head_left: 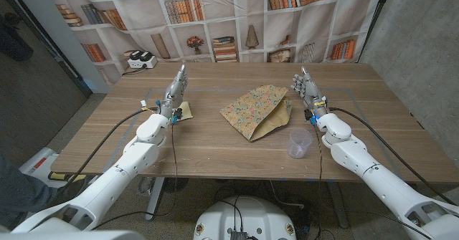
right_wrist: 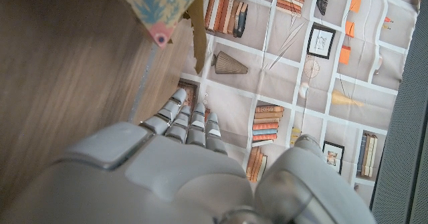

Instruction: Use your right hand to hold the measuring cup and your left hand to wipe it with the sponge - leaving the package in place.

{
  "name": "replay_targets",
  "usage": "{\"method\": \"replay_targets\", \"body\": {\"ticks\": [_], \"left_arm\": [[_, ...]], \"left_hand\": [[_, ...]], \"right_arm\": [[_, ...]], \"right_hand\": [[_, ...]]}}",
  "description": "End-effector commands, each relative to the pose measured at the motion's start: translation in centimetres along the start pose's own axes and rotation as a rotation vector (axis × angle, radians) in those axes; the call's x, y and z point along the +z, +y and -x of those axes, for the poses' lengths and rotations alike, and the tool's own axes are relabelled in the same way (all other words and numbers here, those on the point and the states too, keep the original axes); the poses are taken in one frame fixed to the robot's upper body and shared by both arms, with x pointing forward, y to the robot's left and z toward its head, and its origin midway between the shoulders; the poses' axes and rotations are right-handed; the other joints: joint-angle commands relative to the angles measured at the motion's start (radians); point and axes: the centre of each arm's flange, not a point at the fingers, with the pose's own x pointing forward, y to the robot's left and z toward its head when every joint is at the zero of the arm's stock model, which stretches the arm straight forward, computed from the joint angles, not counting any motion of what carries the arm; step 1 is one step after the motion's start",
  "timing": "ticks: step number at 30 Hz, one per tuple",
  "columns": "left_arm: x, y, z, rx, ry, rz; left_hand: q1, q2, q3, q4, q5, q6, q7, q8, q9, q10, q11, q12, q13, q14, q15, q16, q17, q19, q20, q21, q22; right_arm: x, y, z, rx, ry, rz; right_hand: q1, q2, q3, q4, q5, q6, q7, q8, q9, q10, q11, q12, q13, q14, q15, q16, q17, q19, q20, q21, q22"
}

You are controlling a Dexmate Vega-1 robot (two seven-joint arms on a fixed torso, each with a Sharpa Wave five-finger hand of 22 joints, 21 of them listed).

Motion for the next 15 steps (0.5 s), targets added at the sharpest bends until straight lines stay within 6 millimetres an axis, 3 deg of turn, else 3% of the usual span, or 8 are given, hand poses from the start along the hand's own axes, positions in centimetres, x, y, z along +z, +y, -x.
{"method": "replay_targets", "body": {"ticks": [1,9,15], "left_arm": [[1.0,0.2,0.5,-0.001,-0.018,-0.111],[1.4,-0.3,0.5,-0.029,-0.03,-0.185],[1.6,-0.8,0.9,-0.01,-0.023,-0.345]], "left_hand": [[0.019,0.005,0.003,-0.011,0.003,0.026,-0.003,0.01,0.003,0.026,-0.005,0.008,0.002,0.025,-0.004,0.009,0.003,0.018,-0.014,0.007,0.005],[0.043,0.011,0.001,-0.021,0.001,0.084,0.003,0.018,0.003,0.085,-0.01,0.017,0.002,0.08,-0.008,0.014,0.003,0.059,-0.013,0.014,0.005],[0.055,0.012,0.001,-0.027,0.0,0.105,-0.001,0.019,0.003,0.106,-0.017,0.017,0.002,0.099,-0.013,0.013,0.003,0.078,-0.012,0.017,0.005]], "right_arm": [[1.0,0.1,0.1,0.018,-0.046,0.024],[1.8,-0.8,-0.2,0.043,-0.045,0.016],[2.0,-1.5,0.9,0.012,-0.04,0.036]], "right_hand": [[0.003,-0.004,-0.002,0.003,0.007,0.007,-0.001,0.009,0.002,0.009,-0.003,0.003,0.001,0.009,0.002,0.002,0.002,0.007,-0.033,-0.004,0.003],[0.0,-0.006,-0.006,0.003,0.009,0.014,-0.005,0.01,0.001,0.022,-0.011,0.006,0.0,0.03,-0.011,0.008,0.001,0.032,-0.039,-0.004,0.003],[-0.001,-0.007,-0.009,0.003,0.01,0.023,-0.005,0.012,0.0,0.032,-0.008,0.009,0.0,0.037,-0.011,0.009,0.001,0.04,-0.037,-0.006,0.003]]}}
